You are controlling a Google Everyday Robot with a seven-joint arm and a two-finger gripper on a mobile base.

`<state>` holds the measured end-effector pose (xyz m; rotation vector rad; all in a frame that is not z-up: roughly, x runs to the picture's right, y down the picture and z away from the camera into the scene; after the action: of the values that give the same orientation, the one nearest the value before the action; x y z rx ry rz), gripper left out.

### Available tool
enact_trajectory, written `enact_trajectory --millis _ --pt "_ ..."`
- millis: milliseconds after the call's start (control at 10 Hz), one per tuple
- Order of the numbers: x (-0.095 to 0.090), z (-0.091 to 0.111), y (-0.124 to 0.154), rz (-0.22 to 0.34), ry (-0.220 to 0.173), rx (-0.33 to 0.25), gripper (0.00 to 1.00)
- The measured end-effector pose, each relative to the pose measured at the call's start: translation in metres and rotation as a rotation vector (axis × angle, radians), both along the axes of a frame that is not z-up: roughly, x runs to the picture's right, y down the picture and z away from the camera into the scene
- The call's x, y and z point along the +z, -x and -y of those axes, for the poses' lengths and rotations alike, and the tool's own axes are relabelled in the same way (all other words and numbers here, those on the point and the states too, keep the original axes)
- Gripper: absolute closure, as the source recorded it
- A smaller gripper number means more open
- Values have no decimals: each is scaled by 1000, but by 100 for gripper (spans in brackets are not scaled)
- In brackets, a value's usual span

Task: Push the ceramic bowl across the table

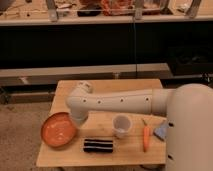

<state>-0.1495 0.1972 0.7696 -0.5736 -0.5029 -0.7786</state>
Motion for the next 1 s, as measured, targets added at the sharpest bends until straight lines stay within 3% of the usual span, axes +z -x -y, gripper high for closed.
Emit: enact_trajectory --millis 1000 --pt "18 8 16 62 33 -55 99"
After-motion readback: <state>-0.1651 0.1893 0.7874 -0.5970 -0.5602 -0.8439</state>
